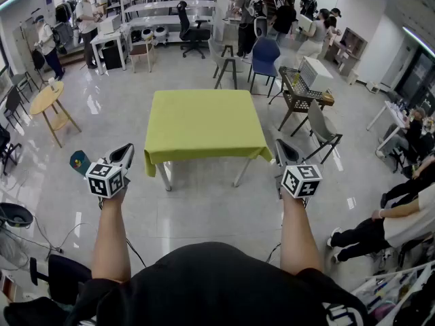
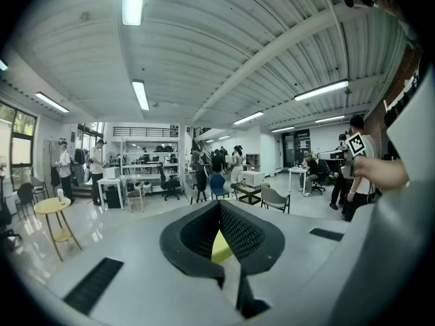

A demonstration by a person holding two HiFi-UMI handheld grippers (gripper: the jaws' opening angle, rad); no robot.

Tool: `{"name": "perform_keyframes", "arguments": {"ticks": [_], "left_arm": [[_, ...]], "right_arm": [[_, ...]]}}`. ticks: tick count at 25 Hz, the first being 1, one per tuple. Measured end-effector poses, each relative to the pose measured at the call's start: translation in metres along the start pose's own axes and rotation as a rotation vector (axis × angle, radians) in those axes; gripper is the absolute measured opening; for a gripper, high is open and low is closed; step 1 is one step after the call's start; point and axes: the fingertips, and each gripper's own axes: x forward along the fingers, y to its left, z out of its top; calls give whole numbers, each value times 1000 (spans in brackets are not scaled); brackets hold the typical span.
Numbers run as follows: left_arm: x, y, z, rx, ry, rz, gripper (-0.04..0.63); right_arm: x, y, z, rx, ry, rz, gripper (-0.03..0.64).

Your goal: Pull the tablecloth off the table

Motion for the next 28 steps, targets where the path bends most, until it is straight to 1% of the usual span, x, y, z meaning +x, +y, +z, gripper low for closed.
{"name": "perform_keyframes", "arguments": {"ticks": [5,9,15,22,28], "left_arm": [[-5,13,-3,4,2,-2,21],[-14,32,-10,-4,5,-9,21],[-25,56,-18,-10,20,-28,21],[-35,81,-27,-17,33,-25,21],[-20,80,-37,-21,42,-32,21]], "right_arm": [[2,14,1,-20,0,-13,12],[6,31,-2,-21,11,-23,12],[16,63,-1,-8,22,2,12],[19,69,-10,7,43,-20,12],[25,59,-21,7,61,-36,12]]}}
